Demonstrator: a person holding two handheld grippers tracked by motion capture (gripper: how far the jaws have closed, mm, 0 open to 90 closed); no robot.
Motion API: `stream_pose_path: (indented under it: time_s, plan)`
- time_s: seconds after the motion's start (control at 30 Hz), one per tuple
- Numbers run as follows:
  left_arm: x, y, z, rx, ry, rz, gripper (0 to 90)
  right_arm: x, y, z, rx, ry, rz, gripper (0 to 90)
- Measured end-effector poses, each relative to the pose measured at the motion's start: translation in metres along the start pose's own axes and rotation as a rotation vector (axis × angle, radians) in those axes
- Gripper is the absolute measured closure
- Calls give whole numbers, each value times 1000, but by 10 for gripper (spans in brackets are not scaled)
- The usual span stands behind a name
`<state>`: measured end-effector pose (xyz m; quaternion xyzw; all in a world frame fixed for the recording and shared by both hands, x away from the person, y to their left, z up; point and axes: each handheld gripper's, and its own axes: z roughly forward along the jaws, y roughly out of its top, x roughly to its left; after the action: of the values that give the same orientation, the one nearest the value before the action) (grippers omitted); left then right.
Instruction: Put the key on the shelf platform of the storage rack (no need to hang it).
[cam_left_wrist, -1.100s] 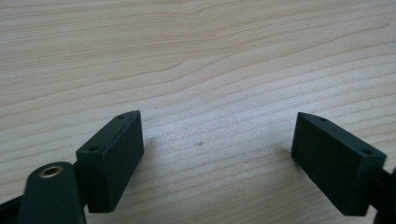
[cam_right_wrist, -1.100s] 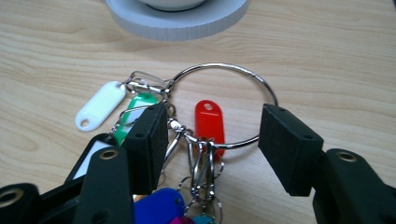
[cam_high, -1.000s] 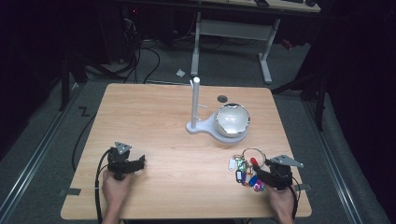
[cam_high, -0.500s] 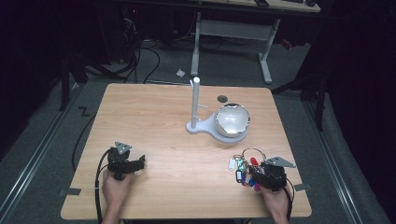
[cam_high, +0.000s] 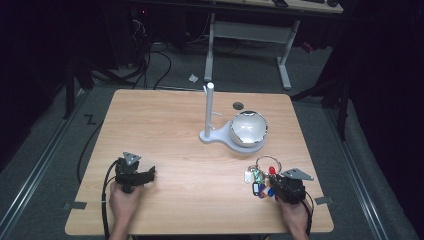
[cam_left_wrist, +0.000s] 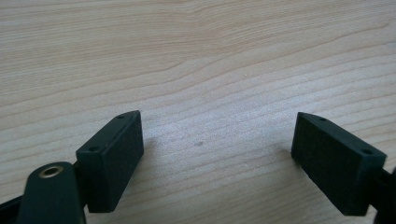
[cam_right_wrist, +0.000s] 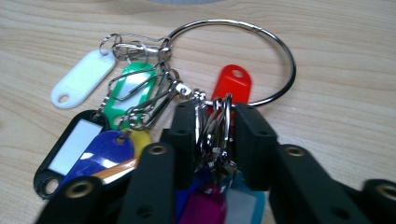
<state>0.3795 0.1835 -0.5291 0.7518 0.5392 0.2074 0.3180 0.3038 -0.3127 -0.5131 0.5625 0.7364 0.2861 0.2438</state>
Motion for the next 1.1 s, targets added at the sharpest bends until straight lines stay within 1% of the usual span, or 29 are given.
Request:
stream_pose_path:
  time_s: [0.03,0.2,0.27,0.3,0.33,0.4,0.43,0.47,0.57,0.6,0.7,0.83,0.87,1.0,1.03,1.1]
  plan:
    - [0,0,0,0,0,0,172,0,0,0,-3,-1,-22,732]
    - [0,0,0,1,0,1,172,-1,1,1,1,12,-22,739]
    - [0,0,0,0,0,0,172,-1,0,1,-9,8,-34,741]
    - [0,0,0,1,0,1,172,-1,0,1,-16,14,-39,742]
    - [0,0,0,0,0,0,172,-1,-1,1,-20,23,-27,742]
    - [0,0,0,1,0,1,172,0,-2,0,-24,26,-32,743]
    - [0,0,0,1,0,1,172,0,-2,-1,-26,30,-40,744]
    - [0,0,0,1,0,1,172,-1,-1,-1,-31,32,-61,744]
    - [0,0,0,0,0,0,172,0,-1,-3,-30,45,-48,745]
    - [0,0,0,1,0,1,172,0,-1,-3,-39,46,-52,745]
    - [0,0,0,0,0,0,172,-1,2,-8,-56,55,-40,745]
    - [0,0,0,1,0,2,172,-4,8,-14,-81,61,-53,746]
    - [0,0,0,1,0,1,172,-4,9,-16,-84,65,-50,746]
    - [0,0,0,1,0,1,172,-6,17,-24,-123,78,-49,747]
    - [0,0,0,1,0,1,172,-6,19,-27,-131,81,-42,747]
    - [0,0,0,1,0,2,172,-6,23,-31,-147,83,-48,748]
